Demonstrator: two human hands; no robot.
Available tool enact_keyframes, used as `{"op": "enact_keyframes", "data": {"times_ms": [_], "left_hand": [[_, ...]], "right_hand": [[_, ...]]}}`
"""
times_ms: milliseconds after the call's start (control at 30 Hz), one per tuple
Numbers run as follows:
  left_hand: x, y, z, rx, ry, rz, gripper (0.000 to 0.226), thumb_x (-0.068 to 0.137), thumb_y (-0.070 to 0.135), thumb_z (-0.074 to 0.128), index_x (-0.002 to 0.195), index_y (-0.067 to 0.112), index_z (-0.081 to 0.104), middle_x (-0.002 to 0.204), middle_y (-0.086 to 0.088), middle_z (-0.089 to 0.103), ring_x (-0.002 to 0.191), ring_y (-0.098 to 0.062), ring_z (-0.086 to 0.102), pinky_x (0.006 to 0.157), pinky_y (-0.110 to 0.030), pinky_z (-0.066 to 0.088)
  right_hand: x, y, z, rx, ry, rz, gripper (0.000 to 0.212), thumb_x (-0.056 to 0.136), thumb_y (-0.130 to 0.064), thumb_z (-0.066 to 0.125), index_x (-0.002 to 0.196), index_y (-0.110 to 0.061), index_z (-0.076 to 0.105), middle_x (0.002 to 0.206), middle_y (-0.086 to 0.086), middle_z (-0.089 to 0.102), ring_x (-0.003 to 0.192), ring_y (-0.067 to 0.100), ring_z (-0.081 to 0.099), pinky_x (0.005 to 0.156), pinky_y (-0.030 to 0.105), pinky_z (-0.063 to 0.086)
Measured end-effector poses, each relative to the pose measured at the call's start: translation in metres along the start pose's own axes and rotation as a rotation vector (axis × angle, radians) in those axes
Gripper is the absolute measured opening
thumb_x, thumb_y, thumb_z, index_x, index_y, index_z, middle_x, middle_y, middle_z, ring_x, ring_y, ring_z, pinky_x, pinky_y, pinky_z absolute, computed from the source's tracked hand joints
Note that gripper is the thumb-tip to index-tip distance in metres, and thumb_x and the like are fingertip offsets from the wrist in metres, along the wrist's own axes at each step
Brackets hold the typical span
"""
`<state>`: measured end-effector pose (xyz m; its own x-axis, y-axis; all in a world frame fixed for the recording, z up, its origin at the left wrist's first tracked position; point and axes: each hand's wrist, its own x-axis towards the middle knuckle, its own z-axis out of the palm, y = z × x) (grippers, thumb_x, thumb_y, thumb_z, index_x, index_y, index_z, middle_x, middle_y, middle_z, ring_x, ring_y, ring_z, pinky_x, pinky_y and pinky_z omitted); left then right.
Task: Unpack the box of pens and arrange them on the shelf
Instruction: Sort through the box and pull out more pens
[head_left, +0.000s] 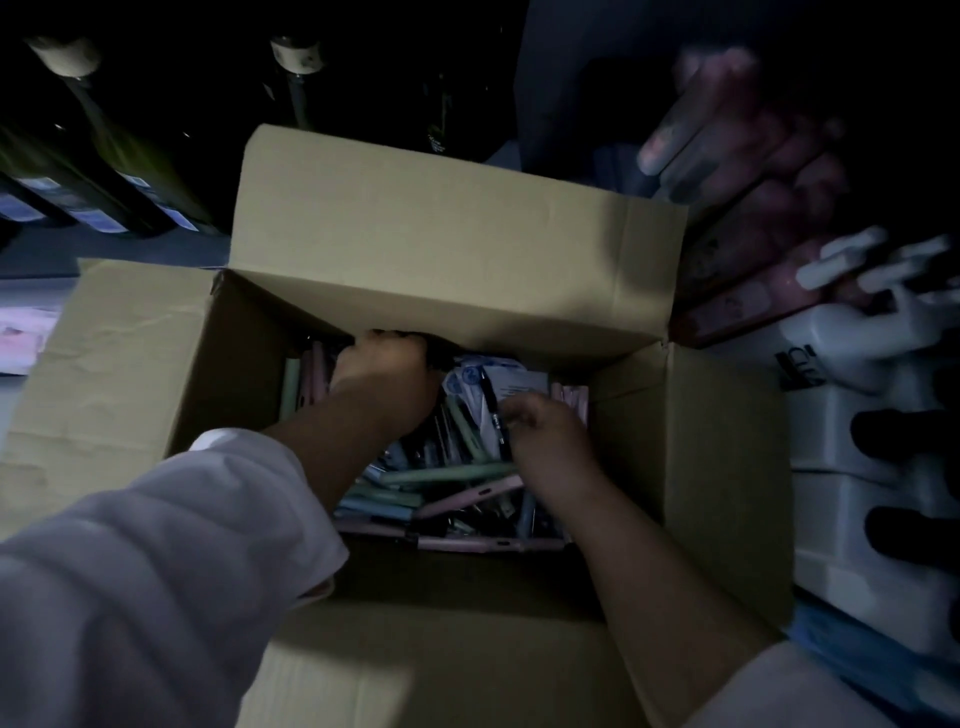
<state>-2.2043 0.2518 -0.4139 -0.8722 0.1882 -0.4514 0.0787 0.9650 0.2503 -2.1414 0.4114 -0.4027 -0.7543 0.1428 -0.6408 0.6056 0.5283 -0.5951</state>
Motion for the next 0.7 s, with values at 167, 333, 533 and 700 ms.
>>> {"op": "enact_keyframes", "data": {"times_ms": [167, 333, 533, 700], "left_hand": [[0.014, 0.013, 0.019, -0.464, -0.088, -0.087, 0.012, 0.086, 0.006, 0.056, 0.092, -0.003, 0.059, 0.083, -0.015, 0.057, 0.084, -0.034, 0.058, 0.052, -0.025, 0.035], [0.018, 0.022, 0.028, -0.953, -0.029, -0.416, 0.019, 0.076, 0.008, 0.067, 0.092, -0.001, 0.063, 0.079, -0.011, 0.063, 0.069, -0.022, 0.059, 0.052, -0.020, 0.041], [0.020, 0.034, 0.025, -1.239, -0.208, -0.593, 0.025, 0.079, 0.006, 0.068, 0.102, -0.002, 0.063, 0.071, -0.009, 0.058, 0.054, -0.018, 0.052, 0.043, -0.018, 0.038], [0.026, 0.039, 0.032, -1.128, -0.255, -0.532, 0.031, 0.077, 0.010, 0.073, 0.104, 0.002, 0.061, 0.100, -0.012, 0.063, 0.083, -0.024, 0.061, 0.068, -0.026, 0.052]], "right_hand": [[0.015, 0.006, -0.010, 0.088, 0.238, 0.150, 0.036, 0.095, -0.006, 0.049, 0.130, -0.011, 0.053, 0.128, 0.010, 0.056, 0.098, 0.019, 0.052, 0.076, 0.022, 0.037], [0.020, 0.009, 0.000, 0.122, 0.221, 0.196, 0.041, 0.094, -0.002, 0.043, 0.133, -0.010, 0.050, 0.132, 0.012, 0.054, 0.112, 0.027, 0.055, 0.079, 0.021, 0.035], [0.025, 0.011, 0.000, 0.038, 0.078, 0.207, 0.036, 0.092, 0.002, 0.039, 0.125, -0.004, 0.053, 0.142, 0.014, 0.042, 0.125, 0.028, 0.046, 0.080, 0.017, 0.031], [0.033, 0.018, 0.006, 0.064, 0.100, 0.246, 0.039, 0.090, 0.003, 0.040, 0.064, -0.022, 0.027, 0.109, 0.008, 0.044, 0.103, 0.017, 0.044, 0.066, 0.014, 0.026]]}}
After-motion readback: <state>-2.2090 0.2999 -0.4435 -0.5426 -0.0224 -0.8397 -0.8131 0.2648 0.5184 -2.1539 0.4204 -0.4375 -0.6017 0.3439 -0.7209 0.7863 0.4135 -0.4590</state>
